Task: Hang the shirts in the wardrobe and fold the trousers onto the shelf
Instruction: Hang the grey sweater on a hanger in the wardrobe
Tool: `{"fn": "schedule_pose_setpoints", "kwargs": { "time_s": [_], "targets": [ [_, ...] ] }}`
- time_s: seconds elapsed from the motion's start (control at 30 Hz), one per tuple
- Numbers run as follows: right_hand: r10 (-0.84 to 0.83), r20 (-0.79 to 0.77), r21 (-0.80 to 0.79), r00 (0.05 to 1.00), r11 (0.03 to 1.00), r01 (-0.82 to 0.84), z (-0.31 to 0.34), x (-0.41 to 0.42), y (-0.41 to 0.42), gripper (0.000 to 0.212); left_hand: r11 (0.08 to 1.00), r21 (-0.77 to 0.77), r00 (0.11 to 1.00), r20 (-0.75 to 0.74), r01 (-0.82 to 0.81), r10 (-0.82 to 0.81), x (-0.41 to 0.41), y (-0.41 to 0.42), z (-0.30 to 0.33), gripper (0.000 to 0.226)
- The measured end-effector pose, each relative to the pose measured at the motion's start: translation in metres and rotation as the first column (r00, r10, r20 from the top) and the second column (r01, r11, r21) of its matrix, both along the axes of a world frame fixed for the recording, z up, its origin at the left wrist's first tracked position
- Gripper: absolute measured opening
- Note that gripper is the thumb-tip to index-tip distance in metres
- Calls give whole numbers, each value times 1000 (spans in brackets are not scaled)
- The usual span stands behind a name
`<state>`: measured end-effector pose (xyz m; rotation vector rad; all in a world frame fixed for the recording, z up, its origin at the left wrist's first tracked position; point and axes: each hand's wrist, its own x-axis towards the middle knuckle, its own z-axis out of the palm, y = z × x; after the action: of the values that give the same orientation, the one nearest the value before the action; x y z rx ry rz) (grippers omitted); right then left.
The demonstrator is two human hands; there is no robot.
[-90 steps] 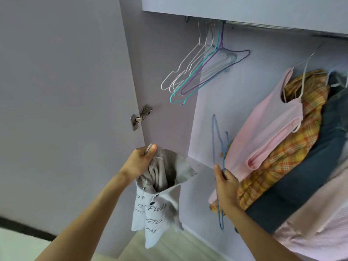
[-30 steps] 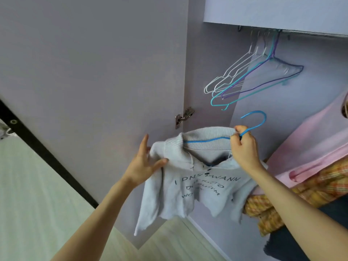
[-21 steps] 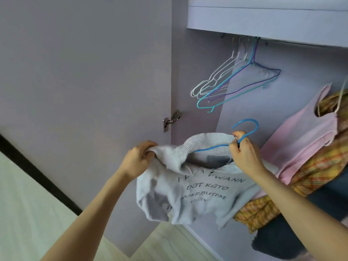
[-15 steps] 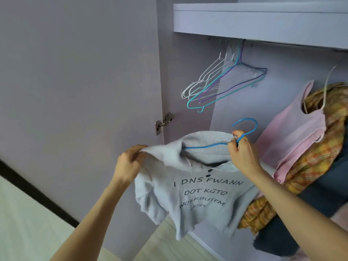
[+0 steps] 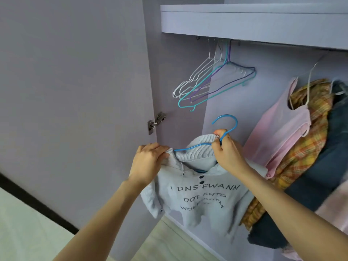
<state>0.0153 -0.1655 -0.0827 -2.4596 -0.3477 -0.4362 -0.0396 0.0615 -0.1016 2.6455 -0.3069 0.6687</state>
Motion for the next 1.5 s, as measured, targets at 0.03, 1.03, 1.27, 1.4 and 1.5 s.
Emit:
{"fn": "schedule_pose_setpoints", "kwargs": {
  "time_s": [0.03,1.03,1.27,1.4,1.5],
  "targets": [
    [-3,9,0,1000,1000,3,2,-1,1,21,1000,-8,1000,-12,16,-16,0,-4,2,20],
    [-126,-113,-195,985,975,103,-35,-42,-116,40,978,-150,923,-376,-144,79,82,-28,-25,47],
    [-329,-289,194,899,899,392,-2,-31,-108,44,977,-212,960,-264,33,-89,105,-85,12,52],
    [-378,-210,311,902,848,428,33,-11,-92,43,974,-199,989,-77,108,-125,113,-114,59,52],
    [-432,-170,365,885,807,464,48,5,-86,39,981,-140,986,122,133,-116,116,-132,93,55]
  ]
}}
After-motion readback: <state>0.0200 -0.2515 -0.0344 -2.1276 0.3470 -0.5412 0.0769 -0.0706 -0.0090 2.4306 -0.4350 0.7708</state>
